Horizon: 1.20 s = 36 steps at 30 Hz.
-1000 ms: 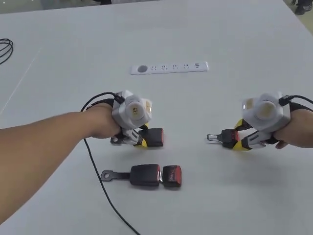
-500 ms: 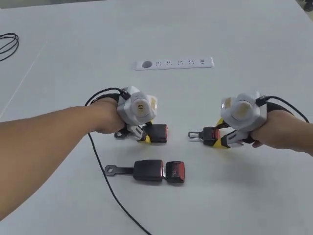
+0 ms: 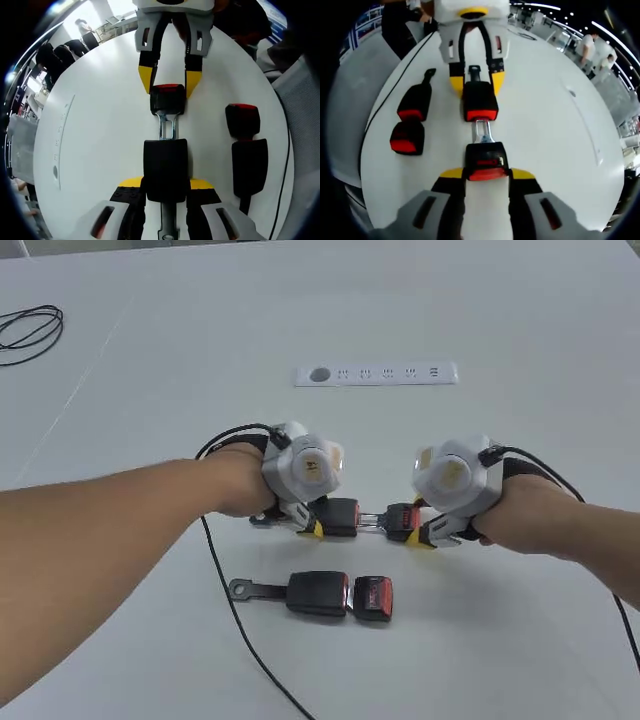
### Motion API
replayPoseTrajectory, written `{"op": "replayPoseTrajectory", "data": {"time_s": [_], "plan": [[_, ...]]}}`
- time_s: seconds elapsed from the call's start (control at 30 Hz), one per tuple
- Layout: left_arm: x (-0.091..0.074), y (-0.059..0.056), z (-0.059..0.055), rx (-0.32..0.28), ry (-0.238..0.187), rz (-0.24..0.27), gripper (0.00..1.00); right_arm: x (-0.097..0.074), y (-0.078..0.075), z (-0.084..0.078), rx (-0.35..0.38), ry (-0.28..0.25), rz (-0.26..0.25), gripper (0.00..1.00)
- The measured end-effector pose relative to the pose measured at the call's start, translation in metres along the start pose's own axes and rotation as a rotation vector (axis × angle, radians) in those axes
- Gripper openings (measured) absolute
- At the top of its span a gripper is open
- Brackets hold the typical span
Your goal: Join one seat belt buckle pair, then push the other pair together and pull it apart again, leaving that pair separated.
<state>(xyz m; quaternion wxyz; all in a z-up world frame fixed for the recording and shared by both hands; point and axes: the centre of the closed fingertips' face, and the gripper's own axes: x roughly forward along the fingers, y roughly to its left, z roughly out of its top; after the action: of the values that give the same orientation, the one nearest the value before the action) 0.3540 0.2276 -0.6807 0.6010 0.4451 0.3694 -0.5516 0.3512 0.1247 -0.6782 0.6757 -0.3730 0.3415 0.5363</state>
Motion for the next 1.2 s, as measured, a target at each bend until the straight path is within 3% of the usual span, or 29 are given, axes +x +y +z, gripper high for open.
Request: {"op": "replayPoseTrajectory", "data": {"time_s": [0.17, 0.37, 0.73, 0.77, 0.87, 1.2], "plan": [[0.000, 0.000, 0.000, -0.003, 0.002, -0.002, 0.31, 0.000, -0.002, -0.002, -0.012, 0.004, 0.003, 0.32], [0.001, 0.000, 0.000, -0.001, 0.005, -0.002, 0.31, 0.008, 0.005, 0.012, -0.009, -0.022, 0.006, 0.32], [0.001, -0.001, 0.001, 0.003, -0.011, -0.009, 0.30, 0.012, 0.004, 0.017, -0.023, -0.022, -0.003, 0.30], [0.002, -0.001, 0.001, 0.004, -0.011, -0.008, 0.30, 0.013, 0.006, 0.022, -0.017, -0.040, -0.003, 0.30], [0.002, -0.001, 0.000, 0.000, -0.007, -0.005, 0.30, 0.017, 0.006, 0.028, -0.022, -0.027, -0.016, 0.30], [0.001, -0.001, -0.001, -0.031, -0.026, 0.013, 0.30, 0.017, 0.003, 0.028, -0.010, -0.039, -0.020, 0.30]]}}
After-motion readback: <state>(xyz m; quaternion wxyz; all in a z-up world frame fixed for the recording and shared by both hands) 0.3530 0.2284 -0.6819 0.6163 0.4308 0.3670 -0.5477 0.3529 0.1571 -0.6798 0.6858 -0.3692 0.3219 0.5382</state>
